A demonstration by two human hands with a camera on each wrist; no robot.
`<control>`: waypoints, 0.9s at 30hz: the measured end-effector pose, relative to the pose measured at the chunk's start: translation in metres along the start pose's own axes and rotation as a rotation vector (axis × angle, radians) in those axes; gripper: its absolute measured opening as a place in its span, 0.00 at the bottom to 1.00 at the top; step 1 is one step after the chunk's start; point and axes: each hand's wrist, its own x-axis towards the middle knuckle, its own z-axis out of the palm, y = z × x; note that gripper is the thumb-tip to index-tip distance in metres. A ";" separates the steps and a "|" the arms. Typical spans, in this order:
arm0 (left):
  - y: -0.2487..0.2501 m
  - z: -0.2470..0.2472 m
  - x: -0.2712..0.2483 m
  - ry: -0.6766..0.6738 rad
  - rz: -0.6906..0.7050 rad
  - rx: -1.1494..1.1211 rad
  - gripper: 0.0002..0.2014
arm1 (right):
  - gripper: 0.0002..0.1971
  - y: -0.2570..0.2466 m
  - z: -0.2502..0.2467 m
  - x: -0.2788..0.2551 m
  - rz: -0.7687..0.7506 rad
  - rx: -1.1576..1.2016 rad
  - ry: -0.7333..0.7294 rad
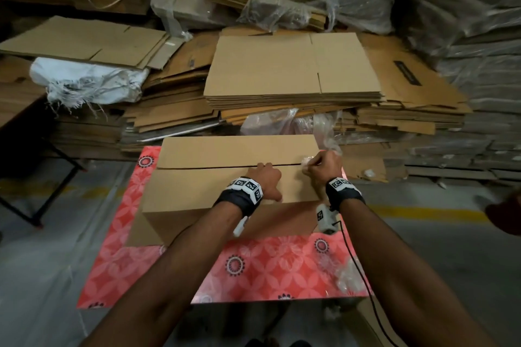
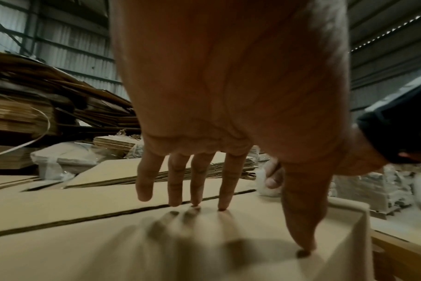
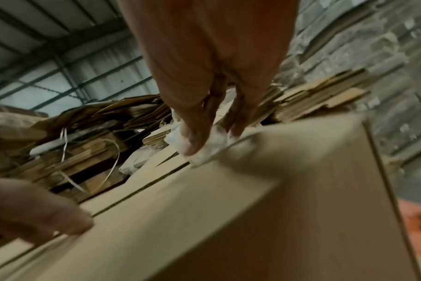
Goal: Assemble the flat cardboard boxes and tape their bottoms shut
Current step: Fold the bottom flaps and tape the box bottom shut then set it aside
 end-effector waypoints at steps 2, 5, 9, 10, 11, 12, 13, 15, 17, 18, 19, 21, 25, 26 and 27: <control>0.009 0.002 0.004 0.006 0.016 0.004 0.29 | 0.19 -0.003 -0.008 -0.006 0.019 -0.030 0.015; 0.016 0.004 0.009 0.010 0.037 0.014 0.28 | 0.40 0.007 -0.008 -0.002 0.045 0.030 -0.003; 0.026 0.005 0.017 0.040 0.059 -0.011 0.34 | 0.35 0.022 0.002 0.001 -0.146 -0.156 -0.026; 0.029 0.005 0.020 0.049 0.060 -0.021 0.40 | 0.34 0.024 0.005 0.001 -0.174 -0.184 -0.019; 0.031 0.006 0.023 0.051 0.055 -0.025 0.47 | 0.34 0.027 0.009 0.002 -0.194 -0.184 0.000; 0.034 0.007 0.026 0.046 0.045 -0.019 0.53 | 0.33 0.029 0.011 0.002 -0.204 -0.178 0.023; 0.036 0.009 0.029 0.038 0.033 -0.005 0.58 | 0.31 0.034 0.015 0.004 -0.207 -0.167 0.050; 0.040 0.012 0.035 0.033 0.021 0.016 0.61 | 0.26 0.041 0.014 0.009 -0.154 -0.156 0.106; 0.043 0.016 0.040 0.045 0.023 0.026 0.57 | 0.23 0.047 0.008 0.015 -0.124 -0.125 0.123; 0.044 0.016 0.041 0.046 0.025 0.034 0.55 | 0.21 0.046 0.003 0.016 -0.162 -0.103 0.104; 0.046 0.015 0.042 0.042 0.028 0.047 0.53 | 0.18 0.047 -0.001 0.019 -0.218 -0.065 0.082; 0.049 0.010 0.043 0.021 0.025 0.060 0.48 | 0.15 0.046 -0.005 0.022 -0.211 0.065 0.063; 0.052 0.002 0.045 -0.025 0.000 -0.002 0.43 | 0.15 0.060 0.000 0.043 0.289 0.665 0.025; 0.052 0.002 0.046 -0.025 -0.008 -0.021 0.44 | 0.14 0.064 -0.001 0.043 0.424 0.838 0.002; 0.052 0.003 0.046 -0.024 -0.018 -0.039 0.44 | 0.13 0.065 -0.004 0.040 0.514 0.982 -0.022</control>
